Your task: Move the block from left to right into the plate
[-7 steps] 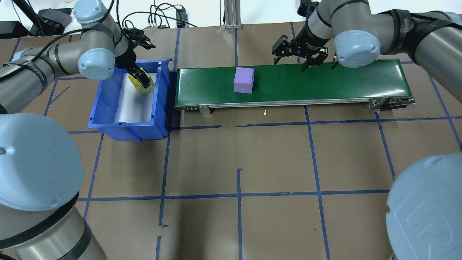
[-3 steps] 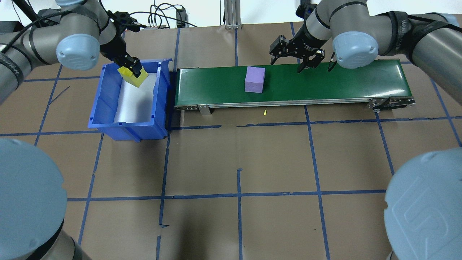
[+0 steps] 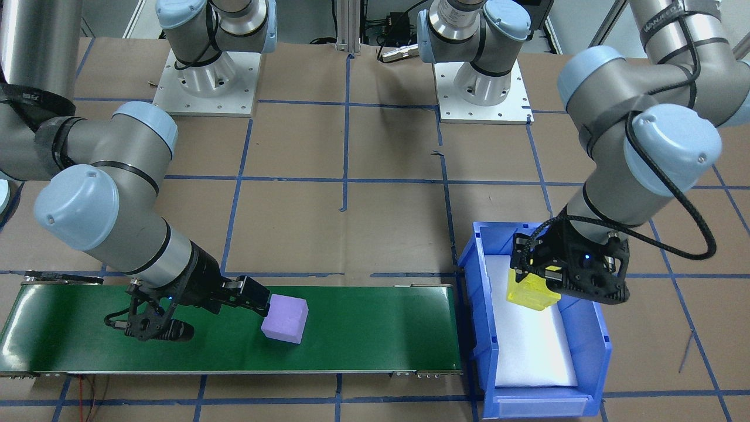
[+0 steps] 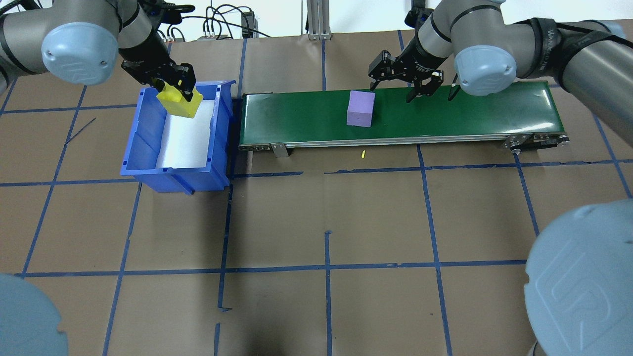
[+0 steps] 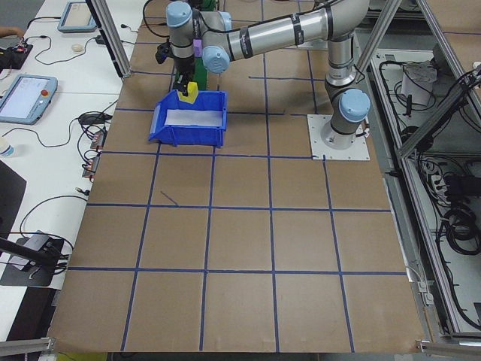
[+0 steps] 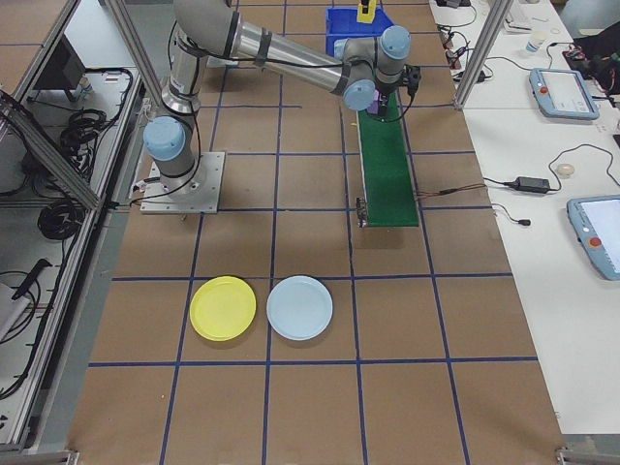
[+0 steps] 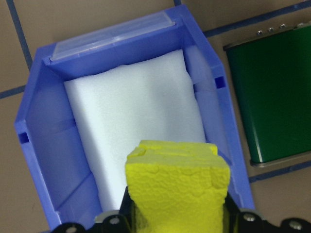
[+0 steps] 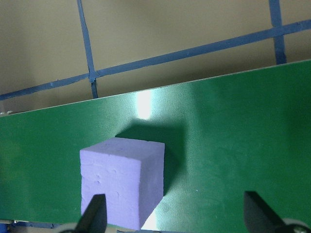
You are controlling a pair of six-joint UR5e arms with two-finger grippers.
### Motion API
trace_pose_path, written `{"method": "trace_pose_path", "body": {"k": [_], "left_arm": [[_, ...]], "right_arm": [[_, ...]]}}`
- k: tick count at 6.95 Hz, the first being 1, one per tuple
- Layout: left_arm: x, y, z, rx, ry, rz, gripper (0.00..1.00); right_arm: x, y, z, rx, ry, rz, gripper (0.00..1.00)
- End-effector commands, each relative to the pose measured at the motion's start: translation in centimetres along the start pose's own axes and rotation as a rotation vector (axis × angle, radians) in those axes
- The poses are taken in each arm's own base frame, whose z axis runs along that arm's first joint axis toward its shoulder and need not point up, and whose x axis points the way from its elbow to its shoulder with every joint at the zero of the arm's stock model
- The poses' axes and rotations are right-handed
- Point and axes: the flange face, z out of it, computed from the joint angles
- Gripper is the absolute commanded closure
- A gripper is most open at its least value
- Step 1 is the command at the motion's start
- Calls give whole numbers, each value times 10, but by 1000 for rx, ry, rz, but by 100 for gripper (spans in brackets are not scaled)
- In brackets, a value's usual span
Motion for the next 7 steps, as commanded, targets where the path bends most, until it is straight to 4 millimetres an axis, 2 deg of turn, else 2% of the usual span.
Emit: {"method": "trace_pose_path", "body": {"k": [1,2,3,5,6,7], "left_arm": [[71,14,-19,-11,8,-91,55],[90,12,-12,-20,20,-176,55],[99,9,-1,-29,25,-219,55],[102,-25,41,27,28,-254,54],[105,-32,57,30,27,-255,53],[103,-42,61,81,22,-226,52]], "right_arm": [[2,-1,5,-8,0,4,0],[2,-1,5,-8,0,4,0],[4,-3,13,-10,0,5,0],[10,-7,29,-16,3,4,0],[10,-8,30,-16,4,3,0],[13,-11,37,7,14,-8,0]]}}
